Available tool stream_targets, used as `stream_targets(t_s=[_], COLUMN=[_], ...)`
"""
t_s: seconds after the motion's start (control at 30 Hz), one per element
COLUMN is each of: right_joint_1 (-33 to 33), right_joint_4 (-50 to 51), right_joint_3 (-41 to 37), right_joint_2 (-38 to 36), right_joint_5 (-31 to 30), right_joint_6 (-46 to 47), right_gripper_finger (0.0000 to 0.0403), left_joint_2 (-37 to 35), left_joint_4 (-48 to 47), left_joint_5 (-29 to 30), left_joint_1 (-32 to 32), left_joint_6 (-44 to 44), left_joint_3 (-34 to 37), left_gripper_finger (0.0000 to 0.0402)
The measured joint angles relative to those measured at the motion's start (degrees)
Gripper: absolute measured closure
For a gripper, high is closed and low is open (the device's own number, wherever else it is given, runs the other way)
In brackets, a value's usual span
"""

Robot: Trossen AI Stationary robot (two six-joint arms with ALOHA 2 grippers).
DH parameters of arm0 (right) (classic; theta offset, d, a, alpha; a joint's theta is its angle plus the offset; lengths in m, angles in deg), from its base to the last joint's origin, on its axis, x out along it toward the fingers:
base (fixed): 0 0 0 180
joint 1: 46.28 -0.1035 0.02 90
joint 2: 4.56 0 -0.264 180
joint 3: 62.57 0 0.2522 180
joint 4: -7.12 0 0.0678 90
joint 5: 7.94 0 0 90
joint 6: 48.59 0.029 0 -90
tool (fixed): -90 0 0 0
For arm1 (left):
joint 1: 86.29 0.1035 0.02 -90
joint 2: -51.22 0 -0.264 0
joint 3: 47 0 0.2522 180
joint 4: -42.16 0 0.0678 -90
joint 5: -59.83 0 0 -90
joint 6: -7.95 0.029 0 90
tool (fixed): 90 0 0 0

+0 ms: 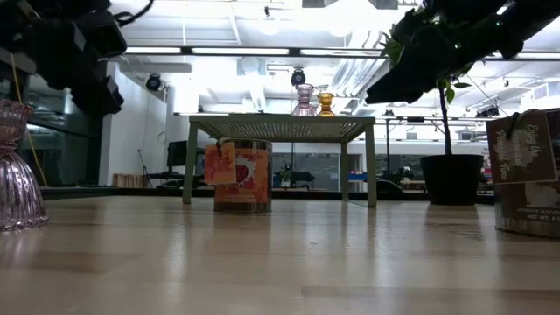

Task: Pick & Place candle stick holders
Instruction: Put the purple glass candle holder on the shelf

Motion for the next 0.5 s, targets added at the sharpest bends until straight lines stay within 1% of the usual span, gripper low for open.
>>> stream_targets(t_s=[0.13, 0.2, 0.33, 0.5], right_joint_1=[0.0, 0.0, 0.0, 0.0], right_joint_4=[1.2, 1.7, 2.0, 2.3], right_joint_3=[0.0, 0.0, 0.0, 0.0], right_joint_2=[0.0, 0.0, 0.0, 0.0], right_joint_5=[0.0, 0.0, 0.1, 0.1], right_joint_6=[0.0, 0.0, 0.0, -0.1], right_gripper_finger=[0.0169, 0.0169, 0.0169, 0.0169], left_joint_2=[6.0, 8.9, 14.0, 19.1], left_joint_4=[-2.8, -5.0, -11.6, -16.9], left_joint_5=[-2.8, -3.0, -1.1, 2.4], left_joint_1=[-0.2, -1.4, -4.7, -10.3], left_joint_6=[-0.1, 0.0, -1.5, -7.6], left_joint_3=[-2.3, -4.4, -10.6, -18.7], left_gripper_finger=[0.0177, 0.0177, 0.0177, 0.0177])
